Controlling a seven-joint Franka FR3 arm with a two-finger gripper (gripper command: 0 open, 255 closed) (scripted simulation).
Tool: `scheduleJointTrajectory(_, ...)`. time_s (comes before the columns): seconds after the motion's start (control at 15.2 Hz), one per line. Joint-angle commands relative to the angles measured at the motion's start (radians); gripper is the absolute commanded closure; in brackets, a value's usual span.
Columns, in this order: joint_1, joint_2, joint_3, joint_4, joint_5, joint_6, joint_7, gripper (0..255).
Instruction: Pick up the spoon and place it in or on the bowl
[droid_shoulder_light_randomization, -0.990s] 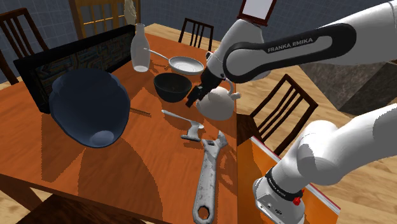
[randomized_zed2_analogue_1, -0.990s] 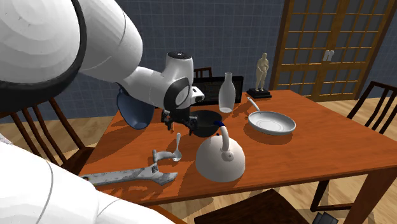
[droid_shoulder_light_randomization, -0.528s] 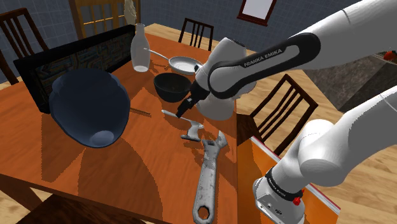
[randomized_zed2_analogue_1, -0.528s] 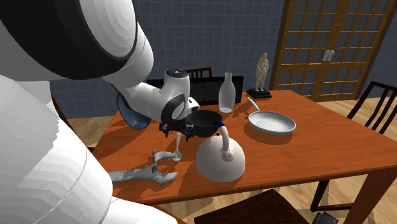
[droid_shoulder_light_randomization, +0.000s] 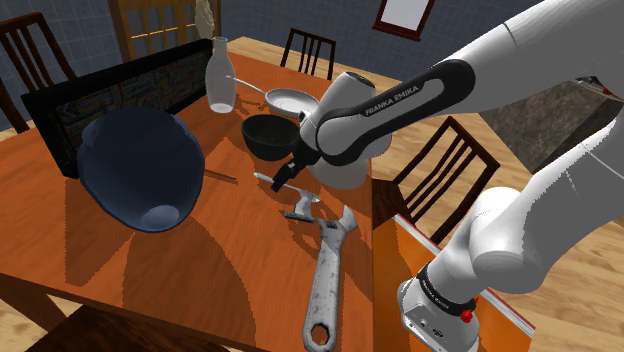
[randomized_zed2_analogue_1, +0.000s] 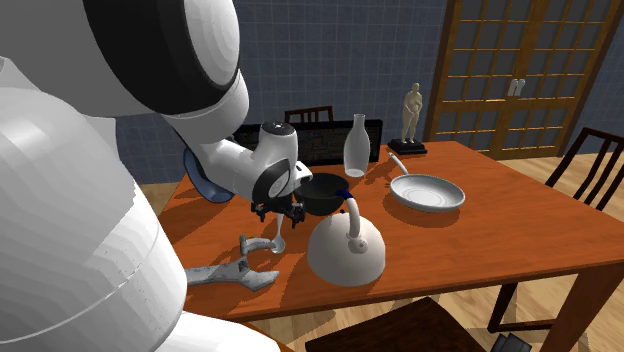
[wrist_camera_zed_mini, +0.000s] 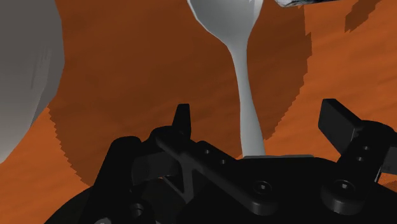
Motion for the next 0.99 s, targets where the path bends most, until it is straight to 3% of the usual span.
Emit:
scheduleJointTrajectory(0.0,0.0,0.002,0.0,0.0,0.001,0.001,0.0,0)
scheduleJointTrajectory(0.2,0.0,0.001,0.0,0.0,0.001,0.001,0.0,0)
scheduleJointTrajectory(0.26,0.0,0.001,0.0,0.0,0.001,0.001,0.0,255)
scheduleJointTrajectory(0.92,-0.004,-0.011,0.001,0.003,-0.009,-0.014,0.009,255)
